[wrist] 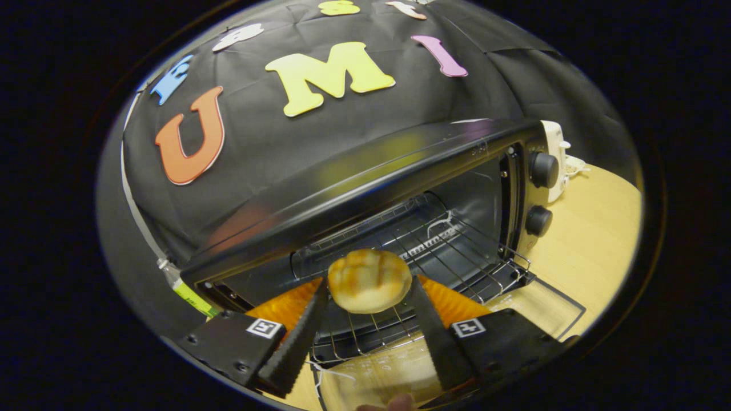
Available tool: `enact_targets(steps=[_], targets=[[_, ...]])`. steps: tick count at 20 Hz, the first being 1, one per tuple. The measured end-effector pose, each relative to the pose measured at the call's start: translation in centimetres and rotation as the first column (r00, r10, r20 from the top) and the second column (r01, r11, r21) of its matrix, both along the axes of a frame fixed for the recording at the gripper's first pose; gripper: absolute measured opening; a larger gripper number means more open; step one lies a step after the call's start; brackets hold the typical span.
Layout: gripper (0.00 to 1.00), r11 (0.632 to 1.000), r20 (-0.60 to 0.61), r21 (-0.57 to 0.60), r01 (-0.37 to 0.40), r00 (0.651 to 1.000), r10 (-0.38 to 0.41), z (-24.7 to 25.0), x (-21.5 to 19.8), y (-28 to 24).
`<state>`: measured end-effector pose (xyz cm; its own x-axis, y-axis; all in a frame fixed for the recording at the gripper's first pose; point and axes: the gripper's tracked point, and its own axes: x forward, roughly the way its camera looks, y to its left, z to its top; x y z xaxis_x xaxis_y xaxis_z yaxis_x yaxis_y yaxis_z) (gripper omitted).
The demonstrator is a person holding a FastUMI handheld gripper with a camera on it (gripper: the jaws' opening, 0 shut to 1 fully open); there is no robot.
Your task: Open the toaster oven, put the food inside, and close the toaster oven door.
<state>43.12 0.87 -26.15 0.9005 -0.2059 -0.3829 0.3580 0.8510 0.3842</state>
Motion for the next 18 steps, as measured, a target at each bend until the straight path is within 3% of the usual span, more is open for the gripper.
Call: enact_targets(steps=[2,10,18], targets=[[1.00,1.000,-0.011,0.004,-0.004,1.000,0.004,0.0,-0.7,0.1],[1.00,0.991,-0.005,-0.061,-0.120,0.993,0.120,4.0,-7.6,2.6],[1.00,0.939,0.003,-0.193,-0.284,0.957,0.290,7.6,-16.0,4.6]])
